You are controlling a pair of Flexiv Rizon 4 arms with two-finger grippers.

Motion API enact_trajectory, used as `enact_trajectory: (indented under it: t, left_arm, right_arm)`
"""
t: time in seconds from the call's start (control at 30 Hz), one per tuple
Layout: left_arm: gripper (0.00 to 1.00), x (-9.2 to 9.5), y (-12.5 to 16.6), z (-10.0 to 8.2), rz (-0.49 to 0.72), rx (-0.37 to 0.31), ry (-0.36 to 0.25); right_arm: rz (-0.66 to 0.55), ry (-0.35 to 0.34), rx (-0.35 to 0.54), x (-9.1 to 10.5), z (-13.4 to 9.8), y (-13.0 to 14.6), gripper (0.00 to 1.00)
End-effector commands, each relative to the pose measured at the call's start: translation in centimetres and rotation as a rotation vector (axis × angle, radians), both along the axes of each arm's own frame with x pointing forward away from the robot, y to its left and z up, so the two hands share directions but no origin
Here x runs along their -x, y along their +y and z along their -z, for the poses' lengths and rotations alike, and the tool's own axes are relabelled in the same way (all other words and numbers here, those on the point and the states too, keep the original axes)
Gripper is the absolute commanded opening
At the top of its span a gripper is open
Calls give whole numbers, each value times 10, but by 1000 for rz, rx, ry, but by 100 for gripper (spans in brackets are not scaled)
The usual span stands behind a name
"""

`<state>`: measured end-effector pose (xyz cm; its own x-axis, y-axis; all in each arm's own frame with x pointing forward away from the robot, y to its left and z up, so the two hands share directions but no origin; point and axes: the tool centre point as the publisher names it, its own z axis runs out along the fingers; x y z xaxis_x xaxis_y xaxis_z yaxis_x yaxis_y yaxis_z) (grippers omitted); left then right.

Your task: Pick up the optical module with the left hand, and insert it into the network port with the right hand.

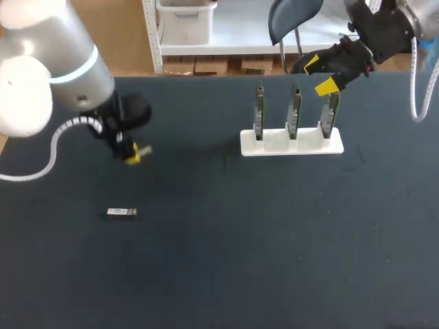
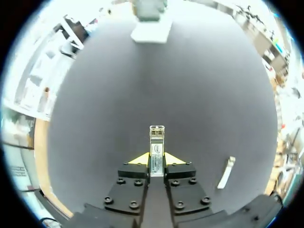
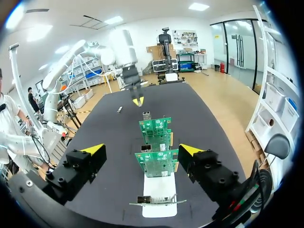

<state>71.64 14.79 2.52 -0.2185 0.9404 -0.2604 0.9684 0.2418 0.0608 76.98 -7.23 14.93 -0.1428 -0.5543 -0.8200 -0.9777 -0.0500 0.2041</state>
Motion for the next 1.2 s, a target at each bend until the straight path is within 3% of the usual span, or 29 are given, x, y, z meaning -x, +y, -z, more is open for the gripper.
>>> enact_trajectory:
  t: [0.03,0.1,0.33,0.53,0.67,0.87,1.0,1.13,1.2]
  left_arm:
    - [0,-27,-10,-34,-70,173,-128]
    - [0,-44,-21,-53,-96,267,-168]
    - [0,-93,-68,-111,-107,494,-310]
    - [0,-118,-125,-152,-74,717,-371]
    - [0,-123,-169,-174,6,831,-372]
    - [0,-124,-218,-192,90,952,-347]
    - [0,-123,-243,-196,131,998,-335]
    - [0,-119,-258,-197,174,1115,-294]
    - [0,-116,-263,-197,189,1143,-273]
  right_arm:
    - [2,-3,0,1,0,0,100]
    - [2,-3,0,1,0,0,100]
    - [2,-3,0,1,0,0,100]
    - [2,-3,0,1,0,0,100]
    - [2,-3,0,1,0,0,100]
    - [2,-3,0,1,0,0,100]
    - [2,-3,0,1,0,0,100]
    - [2,-3,0,1,0,0,100]
    - [2,-3,0,1,0,0,100]
